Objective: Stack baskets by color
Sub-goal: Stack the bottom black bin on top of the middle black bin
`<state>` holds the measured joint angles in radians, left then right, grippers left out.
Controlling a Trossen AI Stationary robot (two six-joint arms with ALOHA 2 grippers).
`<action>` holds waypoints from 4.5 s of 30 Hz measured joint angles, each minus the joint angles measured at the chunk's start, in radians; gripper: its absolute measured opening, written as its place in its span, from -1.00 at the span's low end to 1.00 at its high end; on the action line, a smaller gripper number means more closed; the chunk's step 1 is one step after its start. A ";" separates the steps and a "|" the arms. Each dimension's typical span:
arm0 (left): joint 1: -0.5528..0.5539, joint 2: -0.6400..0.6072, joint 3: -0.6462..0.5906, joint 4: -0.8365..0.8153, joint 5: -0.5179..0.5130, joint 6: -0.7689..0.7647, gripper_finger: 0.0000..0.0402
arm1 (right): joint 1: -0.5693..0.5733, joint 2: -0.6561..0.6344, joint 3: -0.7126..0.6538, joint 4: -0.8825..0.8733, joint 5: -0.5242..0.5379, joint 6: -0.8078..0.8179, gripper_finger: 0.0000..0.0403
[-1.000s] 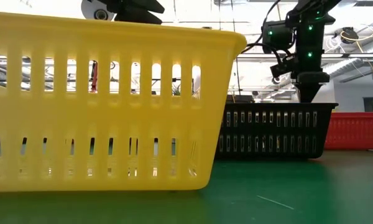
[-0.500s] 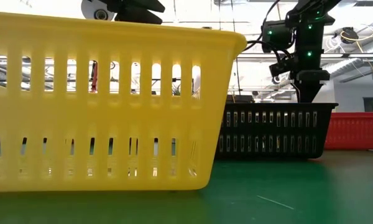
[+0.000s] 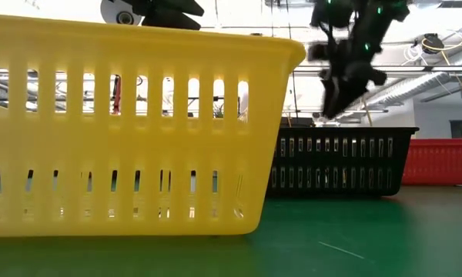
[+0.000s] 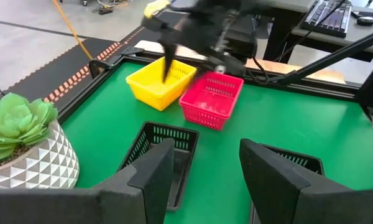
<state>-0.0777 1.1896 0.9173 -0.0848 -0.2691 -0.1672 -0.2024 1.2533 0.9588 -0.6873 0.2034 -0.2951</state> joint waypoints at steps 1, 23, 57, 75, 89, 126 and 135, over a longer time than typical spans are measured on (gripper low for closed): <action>0.002 0.000 0.000 0.000 -0.015 -0.007 -0.07 | 0.041 0.014 0.009 0.020 0.000 0.013 -0.04; 0.002 0.000 0.001 -0.144 -0.127 -0.098 -0.07 | 0.461 0.405 0.344 -0.089 -0.078 0.404 -0.05; -0.010 0.039 -0.003 -0.083 -0.176 0.002 -0.07 | 0.330 0.497 0.199 0.086 -0.177 0.290 -0.94; 0.067 -0.097 -0.335 0.487 -0.046 0.158 -0.07 | 0.186 0.259 0.230 0.078 -0.098 0.217 -1.00; 0.123 -0.152 -0.460 0.558 -0.019 0.162 -0.07 | -0.107 0.255 0.306 -0.014 -0.121 0.014 -1.00; -0.003 -0.091 -0.107 -0.311 -0.152 -0.090 -0.07 | -0.014 0.176 0.306 0.045 -0.156 0.077 -0.07; 0.141 -0.042 -0.178 -0.376 -0.105 -0.166 -0.07 | 0.080 0.200 0.215 0.132 0.013 -0.004 -0.13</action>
<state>0.0633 1.1477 0.7390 -0.4604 -0.3740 -0.3331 -0.1224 1.4533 1.1733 -0.5554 0.2163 -0.2993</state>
